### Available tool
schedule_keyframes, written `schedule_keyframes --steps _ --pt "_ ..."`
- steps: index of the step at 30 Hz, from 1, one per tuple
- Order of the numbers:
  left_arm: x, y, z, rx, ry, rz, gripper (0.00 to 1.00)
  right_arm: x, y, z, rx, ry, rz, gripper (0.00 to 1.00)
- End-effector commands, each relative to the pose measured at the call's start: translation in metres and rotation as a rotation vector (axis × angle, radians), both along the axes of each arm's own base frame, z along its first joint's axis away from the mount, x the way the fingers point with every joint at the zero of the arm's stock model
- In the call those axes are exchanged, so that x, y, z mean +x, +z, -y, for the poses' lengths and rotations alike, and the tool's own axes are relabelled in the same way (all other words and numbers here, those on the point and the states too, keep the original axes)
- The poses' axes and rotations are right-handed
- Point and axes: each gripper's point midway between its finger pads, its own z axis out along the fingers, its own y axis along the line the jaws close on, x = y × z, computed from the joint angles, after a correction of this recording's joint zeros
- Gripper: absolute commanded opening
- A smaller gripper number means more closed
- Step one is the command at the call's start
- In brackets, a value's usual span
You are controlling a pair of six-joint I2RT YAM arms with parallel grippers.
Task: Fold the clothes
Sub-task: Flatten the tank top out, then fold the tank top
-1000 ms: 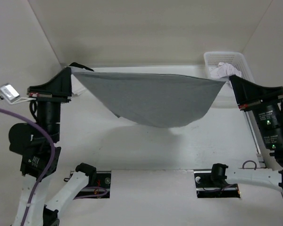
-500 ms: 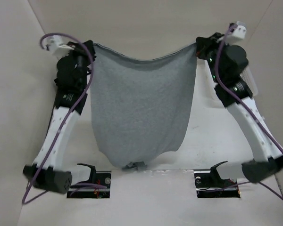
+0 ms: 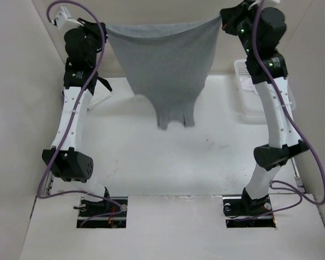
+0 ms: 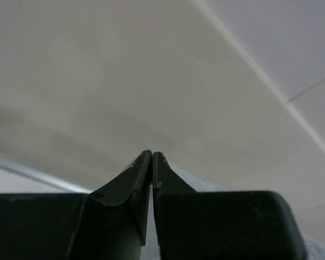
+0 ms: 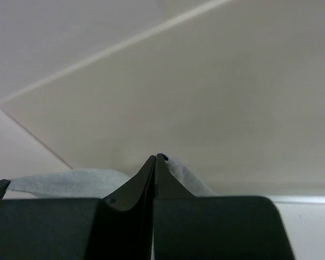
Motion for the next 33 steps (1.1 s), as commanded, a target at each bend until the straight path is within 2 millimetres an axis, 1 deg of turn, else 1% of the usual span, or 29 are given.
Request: schedule_keyframes --steps 1,3,5,8,9,10,11,12,13,15,17,18,19,20,22,23,24,25,27,28,30,31,33 --pt "-0.075 0.124 -0.012 -0.015 -0.02 0.305 0.0 -0.08 0.099 0.024 0.07 0.005 0.23 0.0" --pt "-0.087 0.136 -0.016 -0.014 -0.014 0.334 0.0 -0.093 0.105 0.029 0.063 -0.002 0.241 0.0" --pt "-0.094 0.136 -0.017 -0.011 -0.009 0.334 0.0 -0.102 0.102 0.032 0.054 -0.003 0.229 0.0" --pt "-0.104 0.122 -0.016 0.0 -0.002 0.313 0.0 -0.106 0.075 0.036 0.031 -0.02 0.174 0.0" --pt "-0.108 0.115 -0.014 0.006 -0.005 0.302 0.0 -0.109 0.06 0.039 0.02 -0.03 0.146 0.0" --pt "-0.115 0.101 -0.011 0.01 -0.013 0.281 0.0 -0.118 0.04 0.039 0.015 -0.031 0.119 0.0" --pt "-0.12 0.089 -0.01 0.011 -0.015 0.261 0.0 -0.124 0.025 0.037 0.011 -0.025 0.104 0.0" --pt "-0.128 0.071 -0.008 0.01 -0.02 0.238 0.0 -0.136 0.004 0.033 0.01 -0.012 0.085 0.0" --pt "-0.139 0.05 -0.005 0.004 -0.026 0.213 0.0 -0.148 -0.021 0.031 0.011 -0.003 0.059 0.0" --pt "-0.162 -0.003 -0.001 0.0 -0.03 0.146 0.01 -0.177 -0.075 0.021 0.014 0.043 0.0 0.0" --pt "-0.189 -0.063 0.003 0.01 -0.041 0.064 0.01 -0.214 -0.124 0.007 0.036 0.123 -0.053 0.0" --pt "-0.205 -0.093 0.004 0.022 -0.051 0.017 0.01 -0.234 -0.148 0.002 0.041 0.162 -0.081 0.0" --pt "-0.221 -0.124 0.002 0.041 -0.055 -0.042 0.01 -0.253 -0.17 0.0 0.046 0.19 -0.115 0.0" --pt "-0.239 -0.15 -0.002 0.061 -0.057 -0.095 0.01 -0.271 -0.192 -0.004 0.058 0.227 -0.157 0.0" --pt "-0.275 -0.194 -0.006 0.072 -0.071 -0.181 0.01 -0.304 -0.233 -0.009 0.043 0.295 -0.254 0.0" --pt "-0.291 -0.212 -0.006 0.075 -0.087 -0.218 0.01 -0.319 -0.25 -0.009 0.032 0.316 -0.309 0.0" --pt "-0.306 -0.228 -0.006 0.065 -0.105 -0.257 0.01 -0.333 -0.265 -0.009 0.031 0.34 -0.363 0.0" --pt "-0.317 -0.239 -0.004 0.05 -0.122 -0.291 0.01 -0.343 -0.275 -0.009 0.032 0.364 -0.402 0.0" --pt "-0.333 -0.253 -0.001 0.033 -0.154 -0.343 0.01 -0.37 -0.296 -0.012 0.02 0.435 -0.49 0.0" --pt "-0.338 -0.257 0.001 0.024 -0.169 -0.362 0.01 -0.384 -0.306 -0.016 0.006 0.481 -0.54 0.0" --pt "-0.348 -0.271 0.006 0.011 -0.201 -0.423 0.01 -0.406 -0.327 -0.025 -0.04 0.541 -0.633 0.0" --pt "-0.351 -0.279 0.006 0.002 -0.202 -0.45 0.01 -0.415 -0.34 -0.029 -0.072 0.561 -0.67 0.0" --pt "-0.354 -0.283 0.007 -0.018 -0.202 -0.459 0.02 -0.426 -0.36 -0.037 -0.129 0.565 -0.72 0.0"
